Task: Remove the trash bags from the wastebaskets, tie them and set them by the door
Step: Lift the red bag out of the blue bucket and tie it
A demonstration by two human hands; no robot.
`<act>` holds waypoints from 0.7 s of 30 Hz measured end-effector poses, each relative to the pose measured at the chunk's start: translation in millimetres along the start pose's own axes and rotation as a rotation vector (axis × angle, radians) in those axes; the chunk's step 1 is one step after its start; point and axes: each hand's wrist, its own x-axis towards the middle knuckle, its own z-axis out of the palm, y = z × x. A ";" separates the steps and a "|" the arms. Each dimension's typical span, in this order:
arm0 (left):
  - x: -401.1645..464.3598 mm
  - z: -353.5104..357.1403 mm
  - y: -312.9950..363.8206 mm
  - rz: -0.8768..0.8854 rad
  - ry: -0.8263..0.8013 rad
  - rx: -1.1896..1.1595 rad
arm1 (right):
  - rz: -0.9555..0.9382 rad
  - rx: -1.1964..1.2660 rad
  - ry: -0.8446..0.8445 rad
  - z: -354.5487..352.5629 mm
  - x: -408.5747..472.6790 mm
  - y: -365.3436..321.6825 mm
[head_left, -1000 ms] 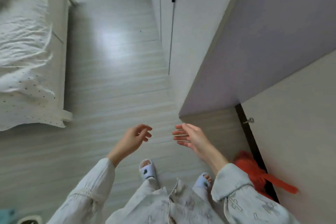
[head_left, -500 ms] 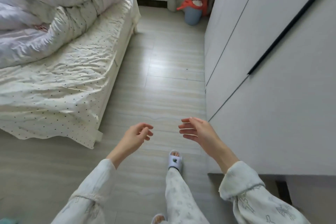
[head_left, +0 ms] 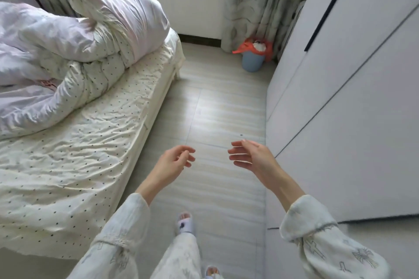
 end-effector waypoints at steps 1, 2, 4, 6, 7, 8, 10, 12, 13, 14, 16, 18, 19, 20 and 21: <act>23.2 -5.6 3.2 -0.002 -0.005 0.000 | -0.005 0.000 -0.003 0.2 21.8 -12.0; 47.8 -11.4 6.2 -0.004 -0.010 0.002 | -0.009 0.002 -0.002 0.7 44.6 -24.0; 100.5 -24.0 14.1 -0.002 -0.017 0.007 | -0.018 0.003 0.009 1.9 91.7 -49.4; 156.8 -38.8 25.8 0.008 -0.025 0.004 | -0.029 0.006 0.027 3.7 139.7 -77.4; 185.9 -47.5 33.9 0.013 -0.035 0.004 | -0.030 0.012 0.043 4.0 163.4 -92.8; 214.8 -56.8 43.5 0.018 -0.044 0.007 | -0.025 0.020 0.060 4.2 186.2 -108.7; 269.9 -75.1 65.3 0.029 -0.041 0.007 | -0.023 0.024 0.074 3.5 228.4 -140.9; 324.4 -91.0 88.6 0.050 -0.020 0.000 | -0.039 0.028 0.089 0.2 269.5 -174.0; 349.9 -96.9 99.3 0.055 -0.010 -0.003 | -0.042 0.034 0.102 -3.0 288.4 -189.4; 373.7 -100.8 109.4 0.056 -0.010 0.001 | -0.043 0.043 0.115 -6.6 306.3 -203.4; 419.7 -102.9 126.7 0.057 -0.048 0.016 | -0.040 0.071 0.140 -16.9 342.7 -227.8; 464.2 -99.2 139.2 0.043 -0.089 0.030 | -0.029 0.089 0.158 -31.0 380.6 -247.0; 487.2 -95.9 144.5 0.032 -0.100 0.031 | -0.022 0.093 0.165 -39.4 400.4 -256.0; 510.9 -91.8 150.0 0.021 -0.109 0.033 | -0.017 0.095 0.170 -48.7 420.6 -265.0; 535.6 -87.0 155.9 0.012 -0.119 0.038 | -0.014 0.093 0.173 -59.1 442.6 -274.4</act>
